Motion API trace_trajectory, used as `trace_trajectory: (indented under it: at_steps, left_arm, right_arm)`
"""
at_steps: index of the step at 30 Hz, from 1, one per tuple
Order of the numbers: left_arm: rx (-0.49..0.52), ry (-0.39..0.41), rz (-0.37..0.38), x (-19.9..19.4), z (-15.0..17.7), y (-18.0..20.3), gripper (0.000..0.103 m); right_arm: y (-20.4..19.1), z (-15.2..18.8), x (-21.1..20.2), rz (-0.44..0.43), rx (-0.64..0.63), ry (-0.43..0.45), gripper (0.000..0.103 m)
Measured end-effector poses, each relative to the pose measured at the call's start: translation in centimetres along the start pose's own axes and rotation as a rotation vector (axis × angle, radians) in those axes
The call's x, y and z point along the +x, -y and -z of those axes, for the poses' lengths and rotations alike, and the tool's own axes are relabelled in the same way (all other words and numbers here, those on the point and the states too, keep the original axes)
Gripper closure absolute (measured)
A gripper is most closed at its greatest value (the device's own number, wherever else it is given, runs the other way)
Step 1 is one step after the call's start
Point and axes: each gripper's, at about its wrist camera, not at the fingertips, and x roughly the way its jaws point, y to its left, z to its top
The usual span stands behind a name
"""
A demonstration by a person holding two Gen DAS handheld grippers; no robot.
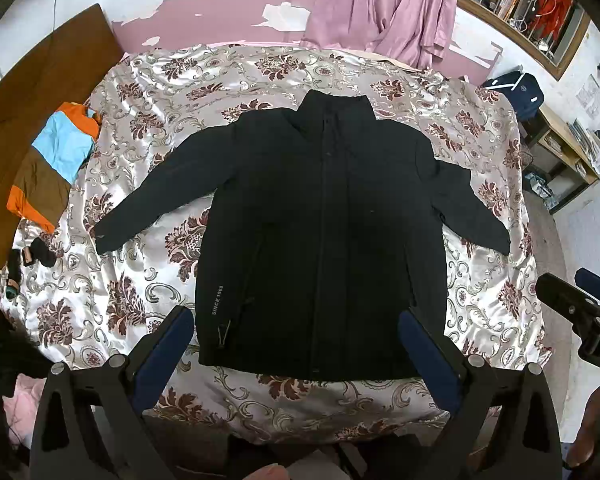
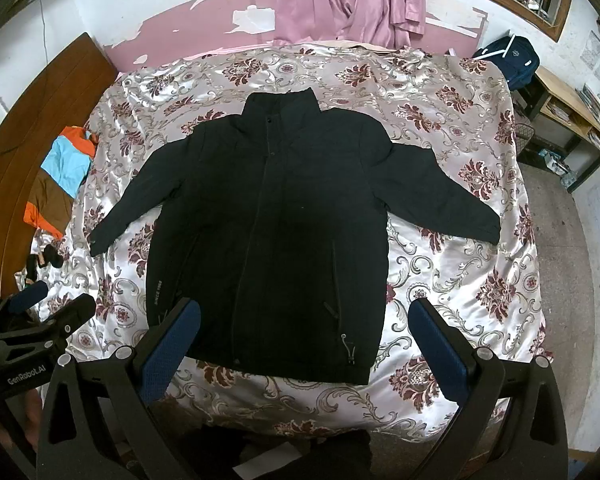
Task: Fold large clothes
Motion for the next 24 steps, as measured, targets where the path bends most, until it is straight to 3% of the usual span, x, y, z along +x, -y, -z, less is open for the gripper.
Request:
trace_trajectory:
  at_steps: [24]
  left_arm:
    - [-0.002,-0.001,0.003,0.00,-0.01,-0.02,0.000]
  right_arm:
    - [-0.27,-0.32,-0.02,0.001,-0.005,0.001,0.001]
